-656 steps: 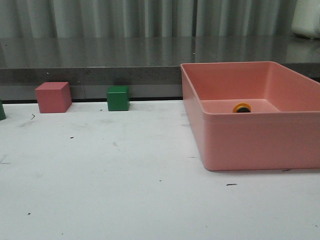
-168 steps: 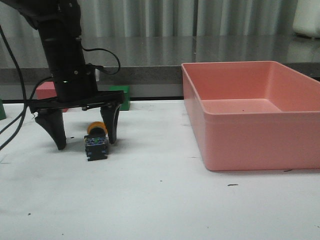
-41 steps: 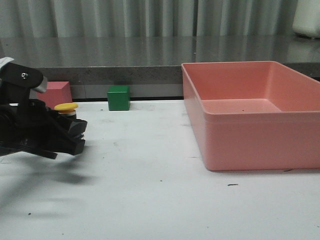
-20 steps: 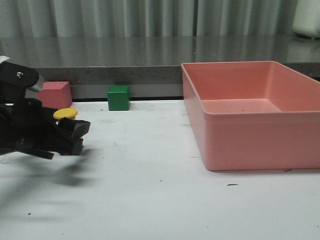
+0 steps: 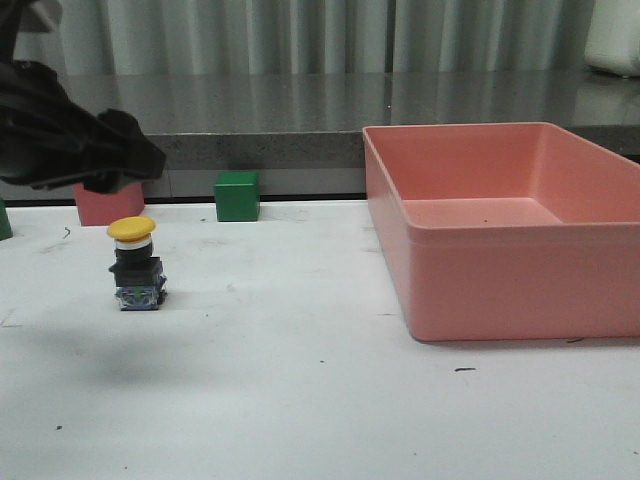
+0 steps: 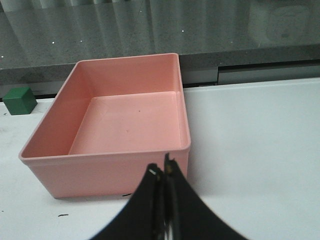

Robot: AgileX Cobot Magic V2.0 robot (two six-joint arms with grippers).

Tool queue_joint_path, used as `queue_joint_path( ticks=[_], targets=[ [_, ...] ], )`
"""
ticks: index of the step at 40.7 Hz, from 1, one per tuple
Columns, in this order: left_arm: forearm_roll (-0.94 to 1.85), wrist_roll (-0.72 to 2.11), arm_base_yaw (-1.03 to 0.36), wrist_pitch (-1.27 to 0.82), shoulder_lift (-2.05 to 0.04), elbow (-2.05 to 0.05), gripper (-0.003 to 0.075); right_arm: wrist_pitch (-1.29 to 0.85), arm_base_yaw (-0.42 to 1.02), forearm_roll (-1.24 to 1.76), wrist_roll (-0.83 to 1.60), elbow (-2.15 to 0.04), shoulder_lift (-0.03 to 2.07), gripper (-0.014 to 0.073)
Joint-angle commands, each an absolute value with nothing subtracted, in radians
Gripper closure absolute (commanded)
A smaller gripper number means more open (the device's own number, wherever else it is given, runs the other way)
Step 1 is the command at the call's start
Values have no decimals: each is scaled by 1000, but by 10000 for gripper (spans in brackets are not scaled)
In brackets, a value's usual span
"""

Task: Place and stand button with both arms

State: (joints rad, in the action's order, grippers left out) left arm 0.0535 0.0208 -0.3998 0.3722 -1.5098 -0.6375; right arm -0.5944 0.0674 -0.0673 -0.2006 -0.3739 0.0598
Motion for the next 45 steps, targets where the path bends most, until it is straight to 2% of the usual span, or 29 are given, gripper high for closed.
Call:
queue_joint_path(
  ticks=[1,4,13,14,25,35,45],
  targets=[
    [99,9,-406,315,-1398,-679,249,-512,61,-80,-192,-400,82,655],
    [99,9,-406,260,-1331,-679,324,-512,61,-80,-192,-400,82,655],
    [99,9,-406,51,-1120,-679,708,-512,61,-80,-192,-400,82,655],
    [99,9,-406,27,-1100,-679,729,-512,61,-80,-192,-400,82,655],
    [99,9,-406,-302,-869,-661,740,-512,61,-80,-192,-400,82,655],
    [101,9,-406,-326,-594,-496,740,-512,61,-80,-192,-400,82,655],
    [101,9,-406,-381,-314,-432,740,-512,61,-80,-192,-400,82,655]
  ],
)
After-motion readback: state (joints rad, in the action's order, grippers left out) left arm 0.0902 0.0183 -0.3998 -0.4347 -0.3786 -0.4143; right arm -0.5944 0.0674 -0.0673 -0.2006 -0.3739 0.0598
